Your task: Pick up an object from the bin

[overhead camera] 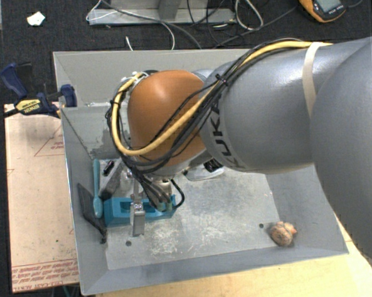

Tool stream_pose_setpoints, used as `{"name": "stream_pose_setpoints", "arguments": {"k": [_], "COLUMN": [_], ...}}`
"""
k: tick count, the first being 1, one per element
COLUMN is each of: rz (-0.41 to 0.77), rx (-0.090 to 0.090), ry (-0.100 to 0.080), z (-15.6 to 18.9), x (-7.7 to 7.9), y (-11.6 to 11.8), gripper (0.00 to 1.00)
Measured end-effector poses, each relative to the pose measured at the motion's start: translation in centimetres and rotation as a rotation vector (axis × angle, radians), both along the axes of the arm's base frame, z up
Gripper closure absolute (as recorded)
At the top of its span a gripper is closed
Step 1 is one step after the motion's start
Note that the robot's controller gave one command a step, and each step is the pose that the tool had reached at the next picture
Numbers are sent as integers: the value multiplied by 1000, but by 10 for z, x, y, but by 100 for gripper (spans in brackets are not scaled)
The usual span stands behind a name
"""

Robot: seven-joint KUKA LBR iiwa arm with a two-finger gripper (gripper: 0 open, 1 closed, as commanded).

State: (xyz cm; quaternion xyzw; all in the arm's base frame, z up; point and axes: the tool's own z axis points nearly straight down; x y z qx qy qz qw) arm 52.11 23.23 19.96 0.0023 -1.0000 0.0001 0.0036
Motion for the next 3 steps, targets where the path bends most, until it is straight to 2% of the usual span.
{"name": "stream_pose_setpoints", "arguments": {"k": [1, 2, 3], "rz": [-4, 34, -56], "rx": [2, 1, 9], "ry": [-7, -3, -14], "z": [4, -56, -46], "x": [2, -14, -39], "y": [-1, -59, -52], "gripper": [0, 0, 0]}}
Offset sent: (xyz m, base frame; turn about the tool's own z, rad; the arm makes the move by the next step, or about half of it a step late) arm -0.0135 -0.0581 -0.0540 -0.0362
